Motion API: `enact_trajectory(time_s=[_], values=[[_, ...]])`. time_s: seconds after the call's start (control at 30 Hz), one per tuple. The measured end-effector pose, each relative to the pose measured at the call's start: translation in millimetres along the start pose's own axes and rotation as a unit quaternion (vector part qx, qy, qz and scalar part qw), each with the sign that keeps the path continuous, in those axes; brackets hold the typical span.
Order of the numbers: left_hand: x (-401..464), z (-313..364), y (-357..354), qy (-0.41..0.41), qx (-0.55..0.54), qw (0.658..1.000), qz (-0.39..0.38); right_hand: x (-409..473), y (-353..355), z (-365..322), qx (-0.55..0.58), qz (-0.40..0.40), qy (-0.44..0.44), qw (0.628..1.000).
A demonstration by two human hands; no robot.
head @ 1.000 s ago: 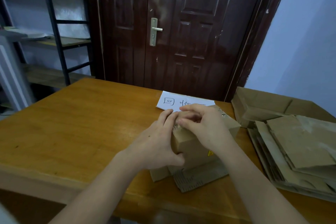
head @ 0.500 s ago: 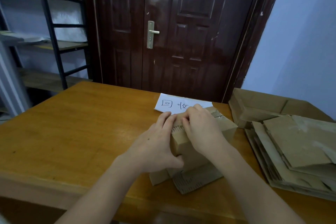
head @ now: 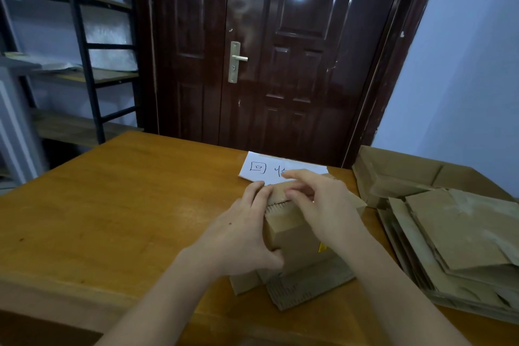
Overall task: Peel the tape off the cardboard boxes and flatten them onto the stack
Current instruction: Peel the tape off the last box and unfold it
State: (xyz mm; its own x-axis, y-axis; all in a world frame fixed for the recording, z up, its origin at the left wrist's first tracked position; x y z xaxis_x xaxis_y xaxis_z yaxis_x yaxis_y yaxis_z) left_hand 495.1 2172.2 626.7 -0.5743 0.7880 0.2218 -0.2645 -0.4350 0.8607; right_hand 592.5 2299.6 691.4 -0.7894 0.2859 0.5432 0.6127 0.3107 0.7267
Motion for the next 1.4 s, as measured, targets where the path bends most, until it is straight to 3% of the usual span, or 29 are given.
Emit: enact_trajectory(time_s=[0.17,0.37,0.6,0.77,0.93,1.03,1.1,1.23,1.4], values=[[3,3,3,0.018,0.057,0.998,-0.023,3,-5,20,-0.037,-0.073,-0.1,0.992],[18,23,8,0.037,0.178,0.983,-0.011,7,-8,25,0.021,-0.069,-0.092,0.993],[20,26,-3,0.031,0.181,0.983,-0.012,9,-9,17,-0.048,-0.045,-0.067,0.996],[21,26,0,0.019,0.188,0.982,-0.005,15,10,24,-0.149,0.017,-0.037,0.988],[20,26,-1,0.017,0.185,0.983,-0.003,5,-2,20,-0.115,-0.06,0.042,0.991],[19,26,-1,0.015,0.189,0.982,-0.002,1,8,25,-0.003,0.012,-0.028,1.0],[19,26,0,0.014,0.187,0.982,0.001,2,8,30,0.016,-0.001,-0.068,0.998],[21,27,-2,0.015,0.191,0.982,-0.002,6,3,35,-0.058,-0.07,-0.104,0.99],[20,24,-2,0.01,0.19,0.982,0.003,14,3,34,-0.172,-0.062,-0.079,0.98]])
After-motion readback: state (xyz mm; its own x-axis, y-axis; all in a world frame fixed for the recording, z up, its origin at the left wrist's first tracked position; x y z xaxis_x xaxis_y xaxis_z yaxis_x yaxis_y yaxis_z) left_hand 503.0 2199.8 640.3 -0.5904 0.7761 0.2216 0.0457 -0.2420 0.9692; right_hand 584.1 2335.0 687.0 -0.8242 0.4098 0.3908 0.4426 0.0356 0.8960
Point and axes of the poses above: each hand's wrist, its own x-axis towards the middle knuckle, its own y-axis out of the back of the hand, z = x × y, the point moved 4 cm from there along x, towards the middle knuckle, and after that the axes turned 9 degrees about y, right-handed, at the moved point
